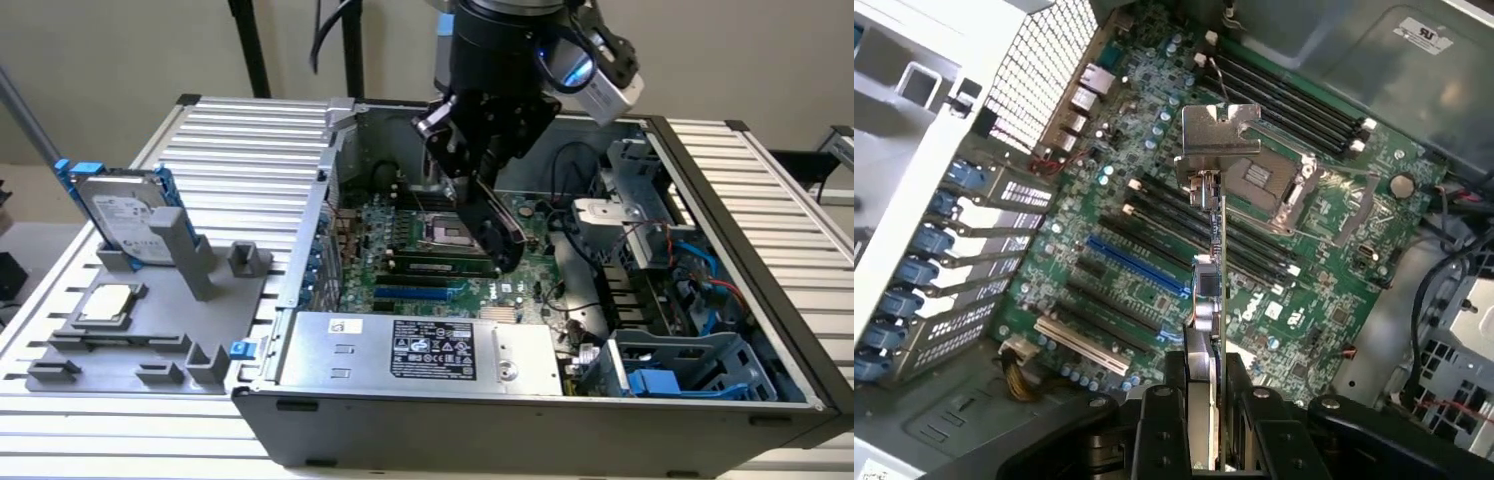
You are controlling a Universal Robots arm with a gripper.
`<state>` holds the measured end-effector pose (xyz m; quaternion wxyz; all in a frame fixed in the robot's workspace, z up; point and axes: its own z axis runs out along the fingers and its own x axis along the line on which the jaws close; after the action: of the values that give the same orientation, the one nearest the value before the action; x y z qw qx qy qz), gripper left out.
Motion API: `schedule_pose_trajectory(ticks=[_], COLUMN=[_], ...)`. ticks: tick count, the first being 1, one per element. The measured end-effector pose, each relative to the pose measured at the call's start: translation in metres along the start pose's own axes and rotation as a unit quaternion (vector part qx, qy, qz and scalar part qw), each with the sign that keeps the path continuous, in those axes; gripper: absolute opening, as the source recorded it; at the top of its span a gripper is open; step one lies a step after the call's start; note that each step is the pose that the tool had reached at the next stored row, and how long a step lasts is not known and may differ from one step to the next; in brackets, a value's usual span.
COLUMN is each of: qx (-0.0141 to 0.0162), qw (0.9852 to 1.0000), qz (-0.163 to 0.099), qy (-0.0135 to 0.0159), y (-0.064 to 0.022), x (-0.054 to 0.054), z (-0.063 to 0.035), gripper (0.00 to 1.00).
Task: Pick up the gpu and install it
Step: 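Insert the gpu into the slot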
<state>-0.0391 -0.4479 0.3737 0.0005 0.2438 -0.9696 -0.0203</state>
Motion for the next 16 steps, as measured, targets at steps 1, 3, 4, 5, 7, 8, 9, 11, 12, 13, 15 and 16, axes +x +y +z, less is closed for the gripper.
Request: schedule_pose_trajectory(ticks=[1, 3, 4, 5, 7, 8, 9, 11, 12, 13, 15, 16], qx=[-0.0001, -0.0003, -0.0003, -0.0004, -0.0006, -0.0007, -0.0007, -0.0009, -0.001, -0.0011, -0.0012, -0.0013], qw=[1.0, 0.9996, 0.9993, 0.999, 0.998, 0.9973, 0.9966, 0.995, 0.994, 0.993, 0.9907, 0.9894], qz=[-0.009, -0.027, -0.036, -0.045, -0.064, -0.073, -0.082, -0.1, -0.109, -0.118, -0.136, -0.145], qy=[0.0004, 0.0011, 0.0014, 0.0018, 0.0025, 0.0029, 0.0033, 0.004, 0.0043, 0.0047, 0.0054, 0.0057], y=[0.0, 0.0, 0.0, 0.0, 0.0, 0.0, -0.0001, -0.0001, -0.0001, -0.0001, -0.0001, -0.0001], x=[0.0, 0.0, 0.0, 0.0, 0.0, 0.0, 0.0, 0.0, 0.0, 0.0, 0.0, 0.0], z=[0.0002, 0.0005, 0.0006, 0.0007, 0.0011, 0.0012, 0.0014, 0.0019, 0.0021, 0.0023, 0.0027, 0.0029], gripper=[0.26, 0.26, 0.26, 0.26, 0.26, 0.26, 0.26, 0.26, 0.26, 0.26, 0.26, 0.26])
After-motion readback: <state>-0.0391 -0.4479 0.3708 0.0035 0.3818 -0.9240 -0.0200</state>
